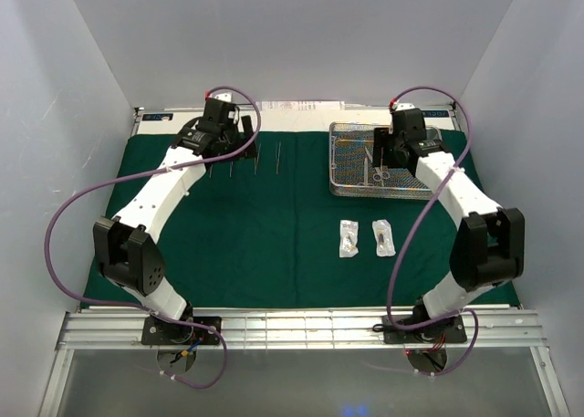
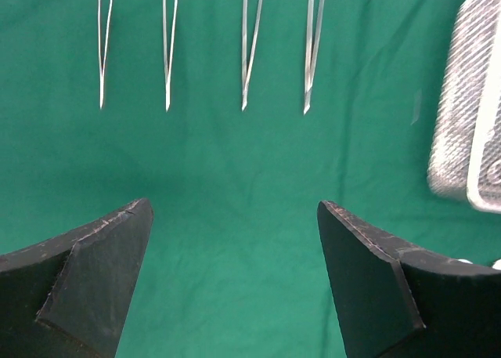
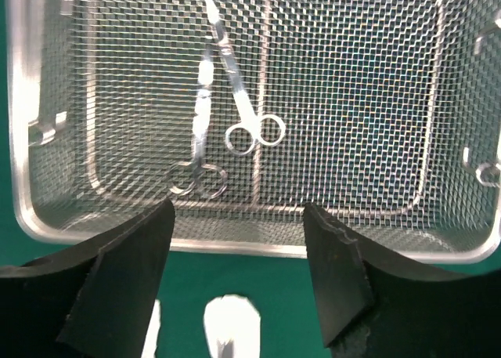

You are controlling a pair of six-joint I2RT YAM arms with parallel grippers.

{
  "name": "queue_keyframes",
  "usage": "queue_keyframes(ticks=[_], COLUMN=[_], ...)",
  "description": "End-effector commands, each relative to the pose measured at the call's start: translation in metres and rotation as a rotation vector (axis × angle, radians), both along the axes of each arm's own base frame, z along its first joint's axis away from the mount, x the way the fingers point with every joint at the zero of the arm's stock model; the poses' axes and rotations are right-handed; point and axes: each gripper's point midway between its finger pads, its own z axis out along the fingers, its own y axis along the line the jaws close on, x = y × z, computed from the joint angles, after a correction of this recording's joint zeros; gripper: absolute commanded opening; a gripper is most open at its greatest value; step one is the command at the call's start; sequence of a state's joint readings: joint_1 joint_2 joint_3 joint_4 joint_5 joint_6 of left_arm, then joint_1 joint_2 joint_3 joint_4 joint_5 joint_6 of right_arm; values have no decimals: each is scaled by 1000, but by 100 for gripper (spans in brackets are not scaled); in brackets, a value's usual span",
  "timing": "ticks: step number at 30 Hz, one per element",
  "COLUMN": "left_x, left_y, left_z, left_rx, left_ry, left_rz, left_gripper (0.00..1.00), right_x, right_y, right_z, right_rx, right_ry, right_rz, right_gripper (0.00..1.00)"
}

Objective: Open and lay out the surgical kit
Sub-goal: Pick up the medical item from the container.

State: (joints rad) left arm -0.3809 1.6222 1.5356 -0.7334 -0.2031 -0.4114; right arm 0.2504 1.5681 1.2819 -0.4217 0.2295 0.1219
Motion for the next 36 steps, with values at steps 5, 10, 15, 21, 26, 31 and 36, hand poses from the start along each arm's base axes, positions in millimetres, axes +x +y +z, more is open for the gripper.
queue_keyframes(ticks=[5, 10, 15, 21, 26, 31, 36], left_x=[-24, -33, -36, -36, -36, -36, -37], left_y=[16, 17, 13, 8, 6, 4, 3], left_z=[3, -4, -11, -14, -19, -23, -26], left_rx=[7, -7, -26, -41, -46, -51, -53], left_ry=[-9, 6, 27, 41, 56, 68, 78], left_rz=[34, 39, 24, 15, 8, 2, 0], left_gripper=[98, 98, 97, 95, 95, 95, 95], right_x=[39, 55, 68, 82, 86, 92, 92], right_y=[-6, -13, -11, -7, -6, -5, -6], right_z=[-27, -65, -83, -99, -112, -120, -133], right_rx=[27, -13, -16, -30, -37, -41, -50], right_ry=[56, 131, 156, 161, 173, 186, 222], right_rz=[104, 140, 169, 214, 224, 229, 239], right_gripper=[67, 55, 47, 33, 34, 39, 40])
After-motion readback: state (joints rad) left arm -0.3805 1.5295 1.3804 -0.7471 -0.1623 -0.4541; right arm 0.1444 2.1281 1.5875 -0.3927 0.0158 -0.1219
